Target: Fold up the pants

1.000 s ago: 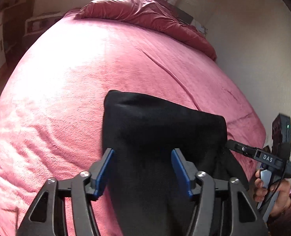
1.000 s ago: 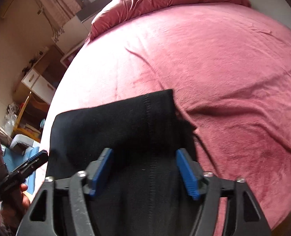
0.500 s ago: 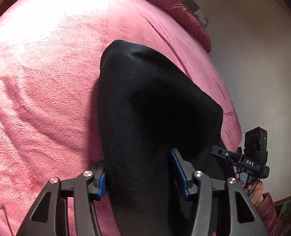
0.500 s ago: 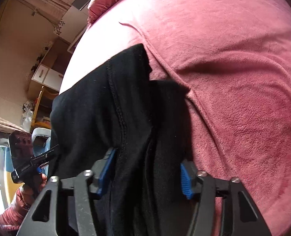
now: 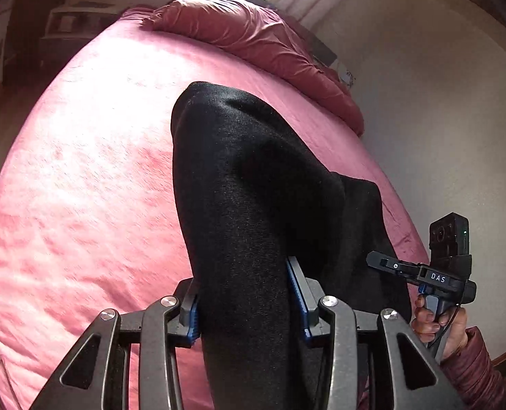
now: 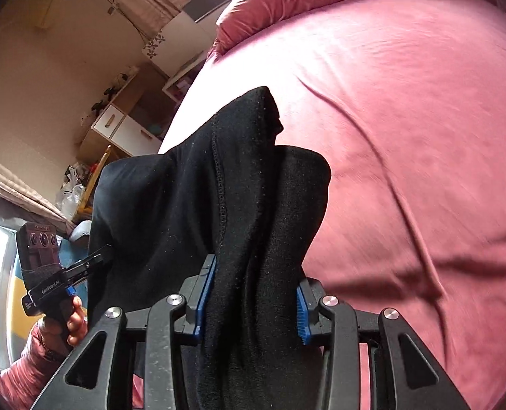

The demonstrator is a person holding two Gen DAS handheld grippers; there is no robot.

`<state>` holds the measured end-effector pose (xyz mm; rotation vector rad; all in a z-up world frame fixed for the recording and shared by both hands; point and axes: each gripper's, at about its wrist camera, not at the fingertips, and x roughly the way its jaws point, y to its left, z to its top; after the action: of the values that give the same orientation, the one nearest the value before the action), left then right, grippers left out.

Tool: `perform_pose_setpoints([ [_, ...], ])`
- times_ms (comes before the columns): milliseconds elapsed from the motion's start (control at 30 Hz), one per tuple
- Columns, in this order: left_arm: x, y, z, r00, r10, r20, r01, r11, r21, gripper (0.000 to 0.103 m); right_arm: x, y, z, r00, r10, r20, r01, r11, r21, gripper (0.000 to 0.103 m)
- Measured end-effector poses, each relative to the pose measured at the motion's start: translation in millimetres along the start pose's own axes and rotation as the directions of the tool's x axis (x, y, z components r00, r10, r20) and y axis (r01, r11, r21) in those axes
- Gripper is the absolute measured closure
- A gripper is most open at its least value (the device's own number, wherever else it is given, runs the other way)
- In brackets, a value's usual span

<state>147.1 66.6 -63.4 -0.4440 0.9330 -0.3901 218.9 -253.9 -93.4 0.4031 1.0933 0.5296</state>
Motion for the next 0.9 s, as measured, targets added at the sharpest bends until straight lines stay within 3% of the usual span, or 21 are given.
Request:
perform_pose_setpoints([
  [133, 17, 28, 26, 0.994, 0.106, -0.005, -0.106, 0.994, -0.037, 0.056, 39, 16, 30, 1.0, -0.022, -0.02, 0.022, 1.0, -0.012, 0.063],
  [200, 34, 47, 30, 0.981, 0.185, -0.056, -0.189, 0.98, -0.069, 0.049, 60, 12, 37, 0.997, -0.061, -0.048, 0.062, 0.998, 0.004, 0.061],
  [267, 47, 57, 24, 0.962, 0.259, -0.085, -0.265, 0.962, -0.066, 0.043, 80, 5, 32, 0.987, -0.137, -0.084, 0.137, 0.991, -0.001, 0.049],
  [333, 47, 59, 20, 0.964, 0.259, -0.067, -0.264, 0.962, -0.077, 0.035, 83, -4, 27, 0.988, -0.133, -0.078, 0.136, 0.99, 0.032, 0.04],
  [433, 40, 58, 14, 0.962, 0.27, -0.044, -0.274, 0.956, -0.11, 0.035, 69, -10, 20, 0.989, -0.131, -0.061, 0.135, 0.989, 0.058, 0.032],
  [633, 9, 23, -12, 0.903, 0.427, 0.044, -0.424, 0.904, -0.057, 0.035, 25, 19, 5, 0.966, -0.255, 0.041, 0.256, 0.966, -0.032, 0.031],
  [700, 5, 11, -25, 0.884, 0.461, 0.071, -0.459, 0.887, -0.049, 0.034, 9, 35, -4, 0.948, -0.308, 0.084, 0.314, 0.947, -0.069, 0.031],
  [900, -27, -16, -53, 0.854, 0.5, 0.143, -0.504, 0.864, -0.014, 0.034, -16, 79, -26, 0.933, -0.322, 0.161, 0.342, 0.932, -0.119, 0.028],
])
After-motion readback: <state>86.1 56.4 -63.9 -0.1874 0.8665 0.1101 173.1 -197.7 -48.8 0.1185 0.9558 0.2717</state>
